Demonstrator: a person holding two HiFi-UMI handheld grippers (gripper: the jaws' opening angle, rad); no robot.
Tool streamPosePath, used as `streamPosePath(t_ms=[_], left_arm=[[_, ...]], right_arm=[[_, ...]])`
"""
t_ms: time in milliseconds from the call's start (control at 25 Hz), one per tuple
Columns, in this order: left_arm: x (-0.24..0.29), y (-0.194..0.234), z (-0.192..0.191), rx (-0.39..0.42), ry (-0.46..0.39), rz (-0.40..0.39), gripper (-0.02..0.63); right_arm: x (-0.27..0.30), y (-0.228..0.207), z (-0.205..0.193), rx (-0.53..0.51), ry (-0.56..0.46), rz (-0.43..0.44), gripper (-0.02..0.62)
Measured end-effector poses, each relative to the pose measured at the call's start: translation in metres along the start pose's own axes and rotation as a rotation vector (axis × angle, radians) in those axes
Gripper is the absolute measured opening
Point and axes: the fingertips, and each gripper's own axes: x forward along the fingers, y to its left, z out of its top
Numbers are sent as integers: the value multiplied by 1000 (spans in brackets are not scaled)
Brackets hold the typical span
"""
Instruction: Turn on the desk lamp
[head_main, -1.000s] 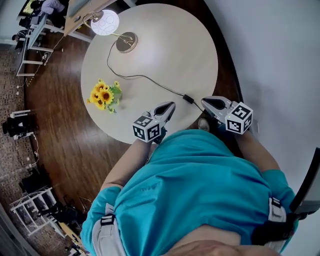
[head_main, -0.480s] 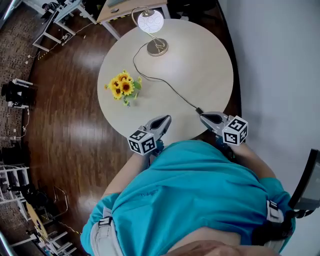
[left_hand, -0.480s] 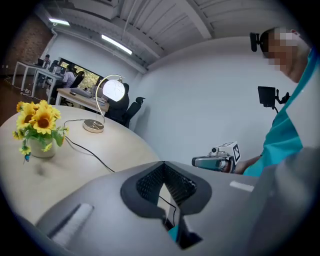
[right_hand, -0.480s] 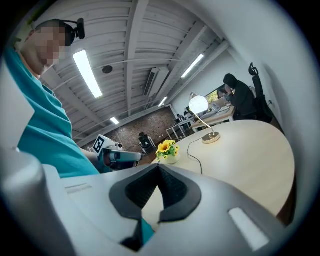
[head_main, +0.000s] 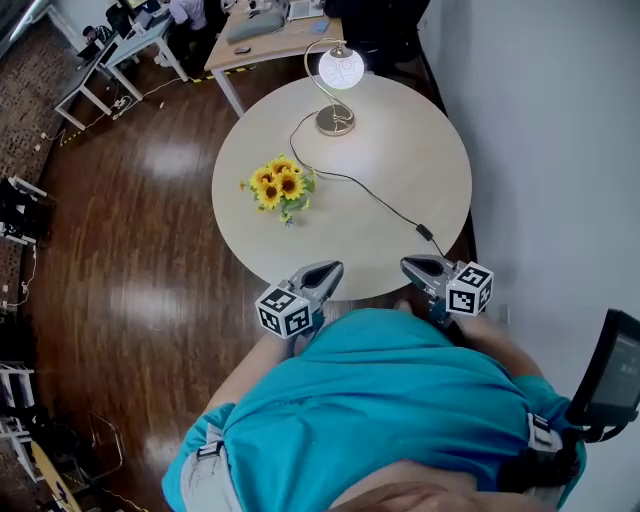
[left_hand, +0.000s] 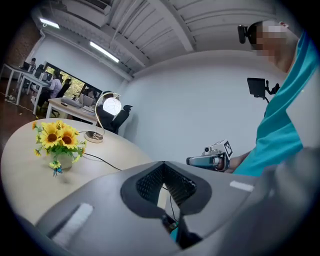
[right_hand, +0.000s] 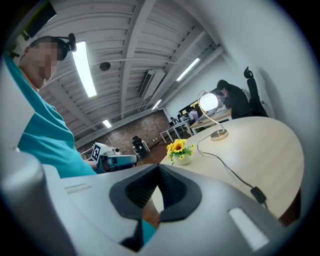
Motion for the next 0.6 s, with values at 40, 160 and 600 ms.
streamPosePath(t_ms=[40, 160, 600], left_arm=[[-3, 9, -1, -9, 2, -24, 26], [-19, 23, 0, -37, 7, -68, 26], [-29, -126, -7, 3, -23, -133, 26]], right_arm=[[6, 0, -2, 10, -5, -21, 2], [17, 17, -4, -1, -7, -59, 2], [-105, 106, -17, -62, -76, -95, 2]])
